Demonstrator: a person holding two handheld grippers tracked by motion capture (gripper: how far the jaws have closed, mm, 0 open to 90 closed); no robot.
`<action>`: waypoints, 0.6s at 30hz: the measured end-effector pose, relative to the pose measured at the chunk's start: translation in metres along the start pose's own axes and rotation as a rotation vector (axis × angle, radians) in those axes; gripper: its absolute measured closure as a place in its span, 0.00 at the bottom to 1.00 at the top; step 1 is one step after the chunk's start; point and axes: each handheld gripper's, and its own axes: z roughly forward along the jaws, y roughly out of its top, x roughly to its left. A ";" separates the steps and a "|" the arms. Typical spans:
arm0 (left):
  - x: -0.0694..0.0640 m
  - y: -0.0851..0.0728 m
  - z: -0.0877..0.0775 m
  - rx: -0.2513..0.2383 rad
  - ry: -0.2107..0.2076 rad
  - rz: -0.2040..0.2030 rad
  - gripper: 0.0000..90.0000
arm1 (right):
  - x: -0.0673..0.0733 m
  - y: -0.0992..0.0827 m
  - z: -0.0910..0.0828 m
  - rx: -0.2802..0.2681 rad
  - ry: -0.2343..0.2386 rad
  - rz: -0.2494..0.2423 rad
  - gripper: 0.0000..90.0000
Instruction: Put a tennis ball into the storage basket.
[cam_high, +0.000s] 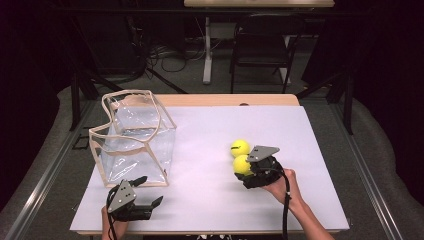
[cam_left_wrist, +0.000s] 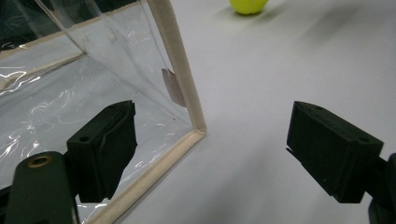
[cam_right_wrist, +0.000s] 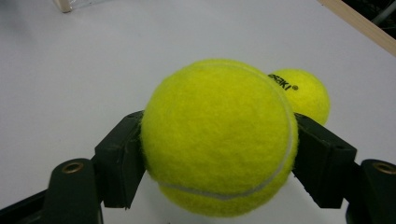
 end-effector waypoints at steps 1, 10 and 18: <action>0.000 0.000 0.000 0.000 0.000 0.000 0.18 | 0.000 0.002 0.001 -0.002 0.001 -0.003 0.29; 0.000 0.000 0.000 -0.001 -0.001 -0.002 0.18 | 0.002 0.011 0.005 -0.001 0.011 -0.026 0.29; 0.000 0.000 0.000 -0.001 -0.001 0.000 0.18 | 0.002 0.019 0.009 0.005 0.017 -0.042 0.29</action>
